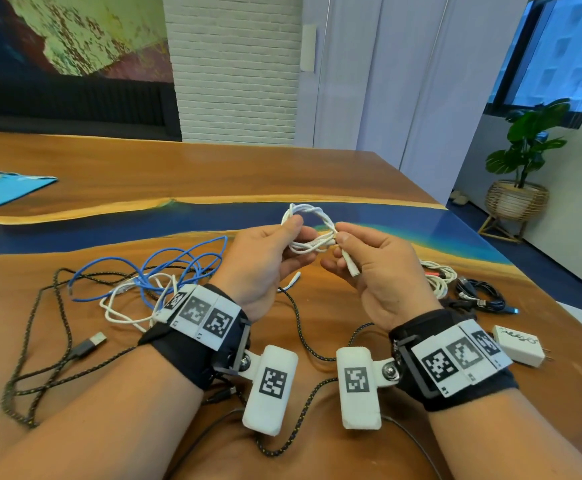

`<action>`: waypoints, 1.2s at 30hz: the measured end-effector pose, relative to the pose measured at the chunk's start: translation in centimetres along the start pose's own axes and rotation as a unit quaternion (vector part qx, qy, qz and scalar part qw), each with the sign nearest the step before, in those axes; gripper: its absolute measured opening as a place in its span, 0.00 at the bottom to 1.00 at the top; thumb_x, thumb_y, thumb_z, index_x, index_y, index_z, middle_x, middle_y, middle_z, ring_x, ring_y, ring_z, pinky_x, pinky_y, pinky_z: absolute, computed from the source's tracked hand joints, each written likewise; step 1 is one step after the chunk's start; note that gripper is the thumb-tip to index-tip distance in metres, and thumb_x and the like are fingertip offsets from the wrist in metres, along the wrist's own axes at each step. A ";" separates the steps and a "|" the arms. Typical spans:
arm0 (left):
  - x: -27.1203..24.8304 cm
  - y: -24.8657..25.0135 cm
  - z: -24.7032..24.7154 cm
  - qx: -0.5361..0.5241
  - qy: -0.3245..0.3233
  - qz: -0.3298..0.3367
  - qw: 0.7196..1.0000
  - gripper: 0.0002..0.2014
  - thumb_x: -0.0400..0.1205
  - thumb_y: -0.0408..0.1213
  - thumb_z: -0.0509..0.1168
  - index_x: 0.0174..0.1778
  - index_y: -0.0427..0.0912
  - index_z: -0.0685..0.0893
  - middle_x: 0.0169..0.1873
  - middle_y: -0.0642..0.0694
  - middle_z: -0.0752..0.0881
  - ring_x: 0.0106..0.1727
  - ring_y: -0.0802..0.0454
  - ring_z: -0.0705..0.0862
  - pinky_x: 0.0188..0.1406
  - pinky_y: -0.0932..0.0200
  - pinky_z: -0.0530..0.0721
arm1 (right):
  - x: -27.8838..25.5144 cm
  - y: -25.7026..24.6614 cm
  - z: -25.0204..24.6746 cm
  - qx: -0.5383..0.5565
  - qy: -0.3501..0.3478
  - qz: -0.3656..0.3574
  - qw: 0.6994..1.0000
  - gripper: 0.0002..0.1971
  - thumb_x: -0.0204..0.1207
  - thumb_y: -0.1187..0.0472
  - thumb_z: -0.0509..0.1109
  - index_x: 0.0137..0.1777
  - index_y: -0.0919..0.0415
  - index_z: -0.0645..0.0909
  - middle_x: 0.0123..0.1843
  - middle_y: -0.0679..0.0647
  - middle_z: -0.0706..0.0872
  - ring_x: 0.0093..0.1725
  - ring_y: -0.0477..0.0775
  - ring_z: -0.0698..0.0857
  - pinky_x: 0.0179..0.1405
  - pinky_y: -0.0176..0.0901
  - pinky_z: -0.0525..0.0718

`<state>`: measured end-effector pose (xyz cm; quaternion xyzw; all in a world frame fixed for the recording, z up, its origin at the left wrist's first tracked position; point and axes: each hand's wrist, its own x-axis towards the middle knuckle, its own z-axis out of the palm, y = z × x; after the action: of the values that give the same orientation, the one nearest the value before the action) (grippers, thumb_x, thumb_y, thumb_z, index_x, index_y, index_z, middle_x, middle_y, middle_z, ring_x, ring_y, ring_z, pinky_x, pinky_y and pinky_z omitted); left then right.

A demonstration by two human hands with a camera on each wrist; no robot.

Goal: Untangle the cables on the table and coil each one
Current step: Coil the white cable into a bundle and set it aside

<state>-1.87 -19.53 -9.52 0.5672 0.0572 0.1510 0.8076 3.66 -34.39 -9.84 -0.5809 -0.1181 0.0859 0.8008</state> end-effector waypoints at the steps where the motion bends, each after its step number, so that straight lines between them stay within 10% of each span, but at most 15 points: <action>1: 0.0 0.0 0.0 -0.003 -0.002 0.007 1.000 0.17 0.90 0.38 0.63 0.51 0.27 0.89 0.45 0.36 0.92 0.43 0.51 0.90 0.48 0.59 0.91 | 0.0 0.1 0.1 -0.003 0.012 -0.014 1.000 0.10 0.81 0.69 0.73 0.61 0.66 0.88 0.37 0.59 0.91 0.35 0.52 0.89 0.49 0.54 0.93; 19: -0.1 0.3 0.0 -0.073 -0.047 0.013 0.996 0.14 0.90 0.35 0.62 0.53 0.28 0.89 0.51 0.36 0.92 0.51 0.49 0.91 0.52 0.58 0.90 | 0.0 0.0 -0.6 -0.183 0.049 -0.115 0.975 0.01 0.75 0.61 0.82 0.45 0.55 0.92 0.40 0.51 0.93 0.40 0.49 0.90 0.40 0.46 0.91; 36: -0.3 0.0 -0.1 -0.006 -0.037 0.034 0.999 0.12 0.79 0.16 0.69 0.52 0.32 0.90 0.47 0.36 0.93 0.48 0.46 0.92 0.54 0.55 0.91 | -1.1 -0.1 1.2 0.087 -0.024 -0.032 0.995 0.08 0.81 0.69 0.72 0.58 0.69 0.87 0.55 0.67 0.93 0.56 0.62 0.93 0.54 0.49 0.92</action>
<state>-2.21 -19.58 -9.57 0.5690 0.0069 0.1575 0.8071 2.24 -33.63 -9.49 -0.5032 -0.1473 0.0841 0.8473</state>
